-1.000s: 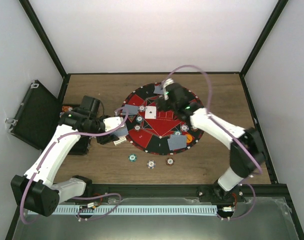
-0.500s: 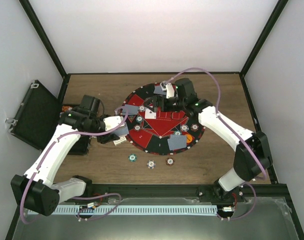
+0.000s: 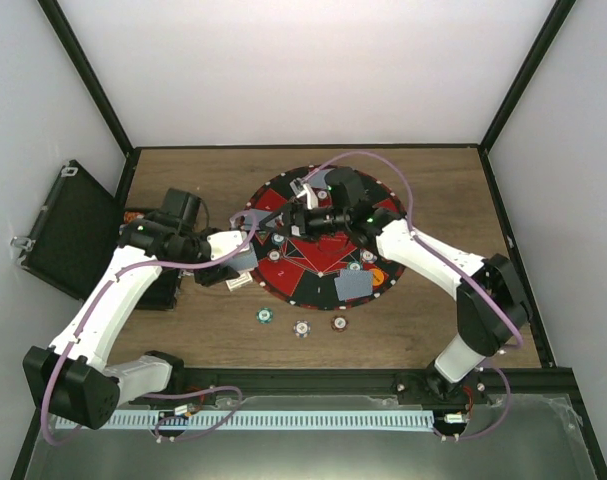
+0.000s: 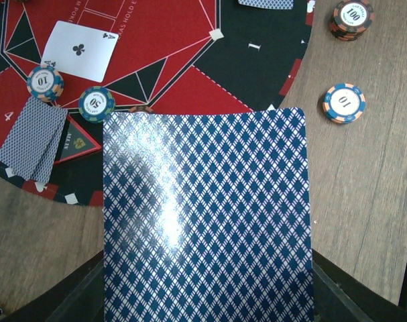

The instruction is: Distribute texas hold em gaming equipment

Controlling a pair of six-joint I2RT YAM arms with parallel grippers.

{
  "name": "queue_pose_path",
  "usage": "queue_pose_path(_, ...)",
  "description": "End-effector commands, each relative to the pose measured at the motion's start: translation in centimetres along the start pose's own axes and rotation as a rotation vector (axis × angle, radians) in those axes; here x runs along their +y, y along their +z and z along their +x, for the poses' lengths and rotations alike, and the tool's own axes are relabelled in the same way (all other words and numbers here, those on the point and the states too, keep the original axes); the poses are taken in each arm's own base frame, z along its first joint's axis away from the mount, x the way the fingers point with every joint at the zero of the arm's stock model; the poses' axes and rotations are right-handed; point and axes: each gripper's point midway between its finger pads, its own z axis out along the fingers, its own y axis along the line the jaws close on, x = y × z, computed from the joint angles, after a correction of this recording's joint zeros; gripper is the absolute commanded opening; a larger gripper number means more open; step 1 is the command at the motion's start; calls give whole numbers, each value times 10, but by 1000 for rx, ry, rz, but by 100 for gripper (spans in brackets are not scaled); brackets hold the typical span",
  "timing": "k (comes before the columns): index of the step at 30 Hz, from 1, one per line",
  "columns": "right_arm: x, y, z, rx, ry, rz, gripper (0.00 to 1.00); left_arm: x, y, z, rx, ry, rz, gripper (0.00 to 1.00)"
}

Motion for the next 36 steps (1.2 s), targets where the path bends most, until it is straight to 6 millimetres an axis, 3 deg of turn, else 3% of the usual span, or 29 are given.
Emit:
queue_pose_path(1,7,13,6,41,52,-71,94,3,-7,-16,-53,18,-2,5)
queue_pose_path(15,6,30,23,95,86,-105,88,2,-8,-16,-56,25,-8,5)
queue_pose_path(28,13,64,55,198,100,-147,82,3,-9,-18,-59,28,-7,5)
queue_pose_path(36,4,83,59,239,121,-143,78,3,-10,-17,-55,27,-6,5)
